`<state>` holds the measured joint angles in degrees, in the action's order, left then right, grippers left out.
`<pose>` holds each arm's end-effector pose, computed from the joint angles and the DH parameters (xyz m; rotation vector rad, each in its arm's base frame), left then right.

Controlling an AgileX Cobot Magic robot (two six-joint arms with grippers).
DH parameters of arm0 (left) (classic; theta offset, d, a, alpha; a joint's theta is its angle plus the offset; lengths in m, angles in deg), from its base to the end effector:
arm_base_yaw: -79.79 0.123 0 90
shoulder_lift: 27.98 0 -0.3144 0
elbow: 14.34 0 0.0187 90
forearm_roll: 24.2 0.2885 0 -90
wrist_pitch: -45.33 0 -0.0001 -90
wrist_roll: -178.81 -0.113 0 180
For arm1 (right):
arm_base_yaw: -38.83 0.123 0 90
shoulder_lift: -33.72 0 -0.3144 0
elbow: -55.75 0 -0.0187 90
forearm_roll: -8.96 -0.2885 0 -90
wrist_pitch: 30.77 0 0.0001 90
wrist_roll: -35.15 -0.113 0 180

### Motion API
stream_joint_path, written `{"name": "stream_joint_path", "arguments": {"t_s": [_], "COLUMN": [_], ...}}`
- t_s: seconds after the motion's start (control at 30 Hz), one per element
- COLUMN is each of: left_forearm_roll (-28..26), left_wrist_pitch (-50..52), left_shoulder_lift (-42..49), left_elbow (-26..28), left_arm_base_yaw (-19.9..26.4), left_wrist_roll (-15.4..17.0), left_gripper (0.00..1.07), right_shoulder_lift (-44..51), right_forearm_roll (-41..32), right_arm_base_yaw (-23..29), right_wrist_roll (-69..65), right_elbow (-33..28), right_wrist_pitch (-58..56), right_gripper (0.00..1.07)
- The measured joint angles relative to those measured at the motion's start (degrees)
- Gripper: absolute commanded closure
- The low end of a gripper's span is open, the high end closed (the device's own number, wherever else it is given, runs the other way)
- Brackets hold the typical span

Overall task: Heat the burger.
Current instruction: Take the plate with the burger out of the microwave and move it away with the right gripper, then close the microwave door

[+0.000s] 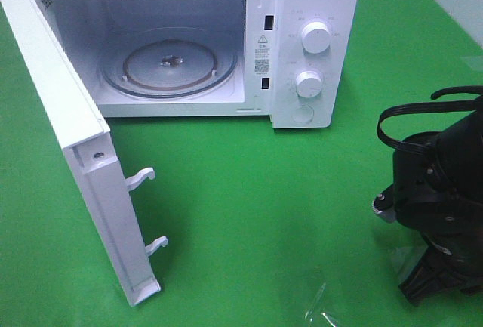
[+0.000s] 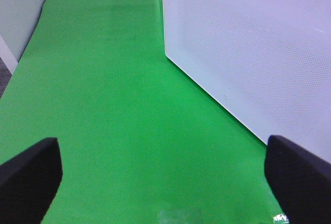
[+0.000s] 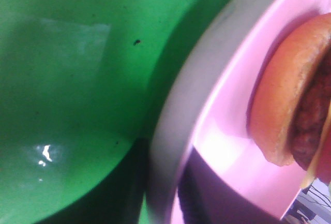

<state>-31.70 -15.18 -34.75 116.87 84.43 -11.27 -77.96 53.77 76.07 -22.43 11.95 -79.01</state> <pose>0.0171 -0.0115 0.2896 0.1025 2.0164 0.0068 0.2188 0.0916 0.0672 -0.4365 2.8985 -0.8986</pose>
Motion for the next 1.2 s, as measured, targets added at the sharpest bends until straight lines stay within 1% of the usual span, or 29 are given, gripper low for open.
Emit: {"name": "stream_joint_path", "arguments": {"t_s": [0.03, 0.07, 0.1, 0.13, 0.17, 0.2, 0.23, 0.3, 0.33, 0.37, 0.47, 0.5, 0.53, 0.57, 0.6, 0.63, 0.67, 0.7, 0.73, 0.77, 0.8, 0.83, 0.87, 1.03, 1.1, 1.13, 1.17, 1.2], "left_forearm_roll": [0.0, 0.0, 0.0, 0.0, 0.0, 0.0, 0.0, 0.0, 0.0, 0.0, 0.0, 0.0, 0.0, 0.0, 0.0, 0.0, 0.0, 0.0, 0.0, 0.0, 0.0, 0.0, 0.0, 0.0, 0.0, 0.0, 0.0, 0.0], "left_wrist_pitch": [0.0, 0.0, 0.0, 0.0, 0.0, 0.0, 0.0, 0.0, 0.0, 0.0, 0.0, 0.0, 0.0, 0.0, 0.0, 0.0, 0.0, 0.0, 0.0, 0.0, 0.0, 0.0, 0.0, 0.0, 0.0, 0.0, 0.0, 0.0], "left_shoulder_lift": [0.0, 0.0, 0.0, 0.0, 0.0, 0.0, 0.0, 0.0, 0.0, 0.0, 0.0, 0.0, 0.0, 0.0, 0.0, 0.0, 0.0, 0.0, 0.0, 0.0, 0.0, 0.0, 0.0, 0.0, 0.0, 0.0, 0.0, 0.0], "left_elbow": [0.0, 0.0, 0.0, 0.0, 0.0, 0.0, 0.0, 0.0, 0.0, 0.0, 0.0, 0.0, 0.0, 0.0, 0.0, 0.0, 0.0, 0.0, 0.0, 0.0, 0.0, 0.0, 0.0, 0.0, 0.0, 0.0, 0.0, 0.0], "left_arm_base_yaw": [0.0, 0.0, 0.0, 0.0, 0.0, 0.0, 0.0, 0.0, 0.0, 0.0, 0.0, 0.0, 0.0, 0.0, 0.0, 0.0, 0.0, 0.0, 0.0, 0.0, 0.0, 0.0, 0.0, 0.0, 0.0, 0.0, 0.0, 0.0], "left_wrist_roll": [0.0, 0.0, 0.0, 0.0, 0.0, 0.0, 0.0, 0.0, 0.0, 0.0, 0.0, 0.0, 0.0, 0.0, 0.0, 0.0, 0.0, 0.0, 0.0, 0.0, 0.0, 0.0, 0.0, 0.0, 0.0, 0.0, 0.0, 0.0], "left_gripper": [0.07, 0.07, 0.07, 0.07, 0.07, 0.07, 0.07, 0.07, 0.07, 0.07, 0.07, 0.07, 0.07, 0.07, 0.07, 0.07, 0.07, 0.07, 0.07, 0.07, 0.07, 0.07, 0.07, 0.07, 0.07, 0.07, 0.07, 0.07], "right_shoulder_lift": [0.0, 0.0, 0.0, 0.0, 0.0, 0.5, 0.5, 3.3, 3.3, 5.0, 6.0, 7.8, 10.6, 10.6, 13.5, 13.5, 16.2, 16.2, 18.9, 18.9, 21.9, 21.9, 24.6, 28.5, 33.7, 33.7, 36.6, 36.6], "right_forearm_roll": [0.0, -0.1, -0.1, -1.1, -1.1, -2.8, -2.8, -6.6, -6.6, -8.6, -9.6, -11.1, -12.7, -12.7, -13.9, -13.9, -15.3, -15.3, -16.5, -16.5, -17.8, -17.8, -19.0, -21.1, -24.5, -24.5, -26.1, -26.1], "right_arm_base_yaw": [0.0, 0.0, 0.0, 0.0, 0.0, 0.0, 0.0, 0.0, 0.0, 0.0, 0.0, 0.0, 0.0, 0.0, 0.0, 0.0, 0.0, 0.0, 0.0, 0.0, 0.0, 0.0, 0.0, 0.0, 0.0, 0.0, 0.0, 0.0], "right_wrist_roll": [0.0, 0.0, 0.0, 0.0, 0.0, 0.2, 0.2, 3.4, 3.4, 6.1, 7.4, 9.0, 11.3, 11.3, 13.5, 13.5, 16.3, 16.3, 18.7, 18.7, 21.2, 21.2, 23.3, 26.8, 31.6, 31.6, 33.6, 33.6], "right_elbow": [0.0, 0.1, 0.1, 0.5, 0.5, 1.3, 1.3, 3.2, 3.2, 4.0, 4.2, 4.6, 5.2, 5.2, 5.3, 5.3, 5.3, 5.3, 5.3, 5.3, 5.3, 5.3, 5.3, 5.3, 5.3, 5.3, 5.3, 5.3], "right_wrist_pitch": [0.0, 0.0, 0.0, -0.5, -0.5, -0.9, -0.9, -1.1, -1.1, -1.1, -1.1, -1.2, -1.2, -1.2, -1.1, -1.1, -0.9, -0.9, -0.7, -0.7, -0.6, -0.6, -0.6, -0.7, -0.7, -0.7, -0.8, -0.8], "right_gripper": [0.7, 0.65, 0.65, 0.59, 0.59, 0.56, 0.56, 0.55, 0.55, 0.55, 0.55, 0.55, 0.52, 0.52, 0.48, 0.48, 0.42, 0.42, 0.35, 0.35, 0.3, 0.3, 0.26, 0.25, 0.26, 0.26, 0.27, 0.27]}}
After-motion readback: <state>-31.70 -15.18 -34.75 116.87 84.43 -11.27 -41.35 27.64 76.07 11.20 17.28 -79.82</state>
